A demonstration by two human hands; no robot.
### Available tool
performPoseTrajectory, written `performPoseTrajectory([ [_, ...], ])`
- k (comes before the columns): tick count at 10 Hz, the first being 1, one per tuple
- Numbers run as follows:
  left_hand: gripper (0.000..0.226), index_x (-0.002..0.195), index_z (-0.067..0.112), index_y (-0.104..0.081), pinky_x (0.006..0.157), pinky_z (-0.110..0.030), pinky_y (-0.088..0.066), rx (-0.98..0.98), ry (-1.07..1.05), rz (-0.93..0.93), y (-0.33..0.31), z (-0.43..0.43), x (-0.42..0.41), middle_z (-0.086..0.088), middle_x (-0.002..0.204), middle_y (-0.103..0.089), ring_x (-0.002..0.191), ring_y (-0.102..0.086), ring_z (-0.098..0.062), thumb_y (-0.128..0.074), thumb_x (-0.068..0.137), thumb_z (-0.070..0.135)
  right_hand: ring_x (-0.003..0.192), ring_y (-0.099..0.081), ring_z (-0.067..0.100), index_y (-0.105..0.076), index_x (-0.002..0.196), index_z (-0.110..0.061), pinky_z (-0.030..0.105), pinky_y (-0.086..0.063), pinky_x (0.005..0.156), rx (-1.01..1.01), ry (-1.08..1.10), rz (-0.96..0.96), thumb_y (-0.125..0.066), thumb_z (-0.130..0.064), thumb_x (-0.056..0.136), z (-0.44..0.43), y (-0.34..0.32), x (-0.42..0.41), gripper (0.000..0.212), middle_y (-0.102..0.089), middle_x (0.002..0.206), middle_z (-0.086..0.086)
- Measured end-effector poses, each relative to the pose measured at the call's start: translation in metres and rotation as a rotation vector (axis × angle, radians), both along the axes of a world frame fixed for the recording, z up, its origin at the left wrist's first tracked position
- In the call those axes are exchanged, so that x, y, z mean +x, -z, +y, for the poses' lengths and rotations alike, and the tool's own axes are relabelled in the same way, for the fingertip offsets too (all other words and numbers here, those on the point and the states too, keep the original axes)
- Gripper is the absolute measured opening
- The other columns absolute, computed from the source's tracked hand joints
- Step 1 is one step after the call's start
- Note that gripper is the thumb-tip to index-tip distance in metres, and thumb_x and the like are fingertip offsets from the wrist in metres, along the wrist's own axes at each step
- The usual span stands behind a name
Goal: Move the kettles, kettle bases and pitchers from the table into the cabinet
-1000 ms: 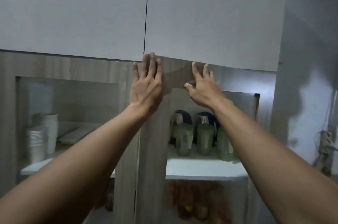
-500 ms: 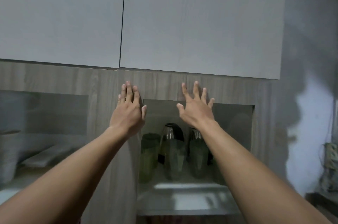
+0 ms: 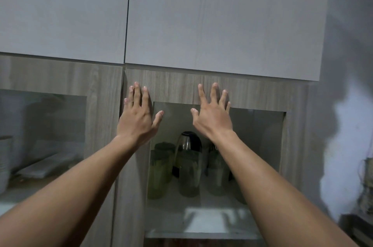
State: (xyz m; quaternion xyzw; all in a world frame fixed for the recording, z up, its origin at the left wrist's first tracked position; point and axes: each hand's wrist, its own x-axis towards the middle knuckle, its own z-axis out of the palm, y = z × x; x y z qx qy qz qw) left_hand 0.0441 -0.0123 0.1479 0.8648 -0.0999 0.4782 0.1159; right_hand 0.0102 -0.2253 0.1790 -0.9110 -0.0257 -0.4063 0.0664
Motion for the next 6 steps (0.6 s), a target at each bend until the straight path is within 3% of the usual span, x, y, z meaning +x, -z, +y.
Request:
performPoseTrajectory([
  [3, 0.074, 0.157, 0.017, 0.004, 0.121, -0.048, -0.011, 0.015, -0.021, 0.078, -0.012, 0.001, -0.016, -0.018, 0.162, 0.012, 0.150, 0.008, -0.033, -0.026, 0.100, 0.055, 0.154, 0.003, 0.041, -0.005, 0.162, -0.020, 0.056, -0.009, 0.124, 0.049, -0.037, -0.012, -0.041, -0.029, 0.102, 0.000, -0.006, -0.012, 0.071, 0.006, 0.167, 0.019],
  [5, 0.070, 0.157, 0.020, -0.005, 0.120, -0.051, -0.018, 0.007, -0.026, 0.205, -0.012, 0.002, -0.029, -0.017, 0.163, 0.007, 0.150, 0.001, -0.035, -0.027, 0.100, 0.055, 0.154, -0.008, 0.038, -0.020, 0.159, -0.017, 0.061, -0.015, 0.122, 0.126, -0.055, 0.121, -0.045, -0.036, 0.101, 0.004, -0.012, -0.032, 0.066, -0.001, 0.168, 0.016],
  [6, 0.066, 0.156, 0.021, -0.013, 0.118, -0.053, -0.023, -0.045, 0.044, 0.272, 0.002, 0.002, -0.050, -0.017, 0.163, -0.001, 0.151, -0.005, -0.034, -0.027, 0.101, 0.054, 0.150, -0.025, 0.036, -0.033, 0.154, -0.016, 0.059, -0.028, 0.118, 0.173, -0.076, 0.190, -0.049, -0.041, 0.100, -0.001, -0.011, -0.054, 0.062, -0.019, 0.166, 0.014],
])
